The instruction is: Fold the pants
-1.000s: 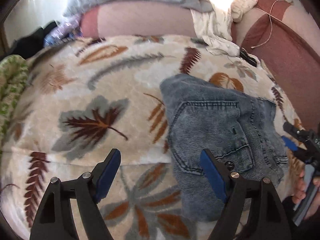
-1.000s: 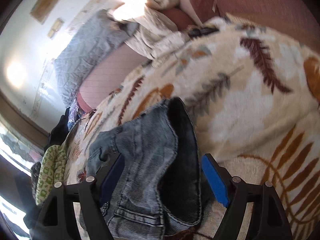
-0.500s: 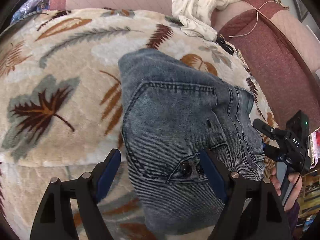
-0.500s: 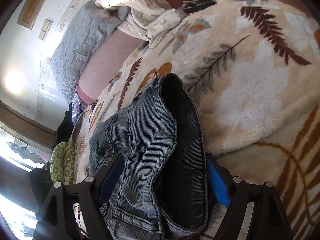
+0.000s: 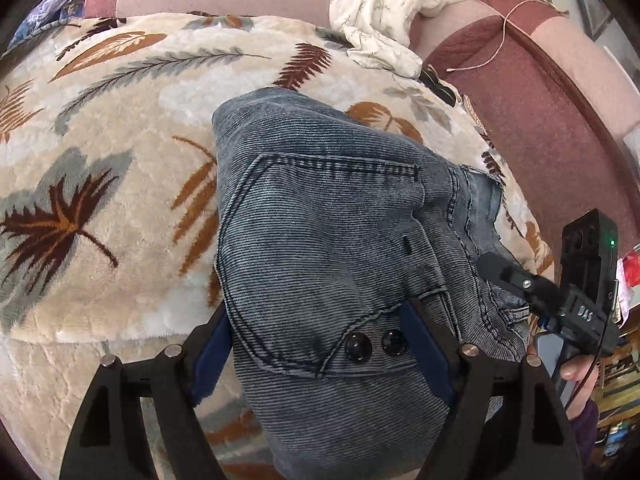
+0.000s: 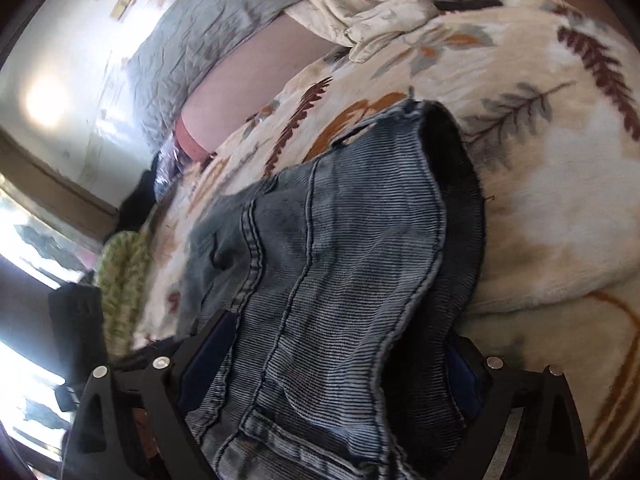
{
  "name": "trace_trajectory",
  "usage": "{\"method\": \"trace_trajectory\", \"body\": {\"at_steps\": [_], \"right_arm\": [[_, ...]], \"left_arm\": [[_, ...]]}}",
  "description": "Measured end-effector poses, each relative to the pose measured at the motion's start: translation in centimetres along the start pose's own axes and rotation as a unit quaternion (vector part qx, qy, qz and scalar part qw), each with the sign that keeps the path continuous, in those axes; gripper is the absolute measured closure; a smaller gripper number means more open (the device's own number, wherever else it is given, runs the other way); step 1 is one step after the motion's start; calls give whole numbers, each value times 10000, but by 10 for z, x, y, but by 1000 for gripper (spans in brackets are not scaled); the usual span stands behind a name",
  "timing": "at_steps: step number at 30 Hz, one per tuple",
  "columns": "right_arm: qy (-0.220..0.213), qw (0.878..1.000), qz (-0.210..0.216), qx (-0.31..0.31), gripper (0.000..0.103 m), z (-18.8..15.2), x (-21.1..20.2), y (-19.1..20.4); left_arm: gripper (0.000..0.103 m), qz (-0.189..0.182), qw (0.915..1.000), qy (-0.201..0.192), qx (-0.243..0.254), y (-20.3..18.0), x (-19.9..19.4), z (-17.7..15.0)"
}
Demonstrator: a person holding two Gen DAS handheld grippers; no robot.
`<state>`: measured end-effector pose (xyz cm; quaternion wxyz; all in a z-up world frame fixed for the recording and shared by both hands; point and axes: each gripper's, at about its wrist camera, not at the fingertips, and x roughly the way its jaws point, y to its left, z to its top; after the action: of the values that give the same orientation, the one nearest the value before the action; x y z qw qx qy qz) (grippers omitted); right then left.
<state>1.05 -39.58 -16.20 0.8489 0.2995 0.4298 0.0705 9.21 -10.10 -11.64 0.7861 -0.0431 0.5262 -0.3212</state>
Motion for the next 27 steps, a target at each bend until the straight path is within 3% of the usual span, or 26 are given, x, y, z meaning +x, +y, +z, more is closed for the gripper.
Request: {"method": "trace_trajectory", "body": {"at_steps": [3,4,5,7,14,27], "right_arm": [[-10,10000,-39,30,28,-1,2,-1],[-24,10000,-75,52,41,-1,2,-2],[-41,9999,-132,31,49,-1,2,-3],[-48,10000,-83,5,55,-1,1,-4],[-217,9992,-163,-293,61,-1,-3,10],[-749,9900,-182,-1181,67,-5,-20,66]], "left_arm": [[21,9,10000,-59,34,0,0,-1],[21,21,10000,-76,51,-1,0,-1],[25,20,9999,-99,69,-1,0,-1],[35,8,9998,-171,81,-3,-3,0],[61,52,9993,-352,88,-3,-14,4],[69,252,9955,-849,341,-13,-58,17]]}}
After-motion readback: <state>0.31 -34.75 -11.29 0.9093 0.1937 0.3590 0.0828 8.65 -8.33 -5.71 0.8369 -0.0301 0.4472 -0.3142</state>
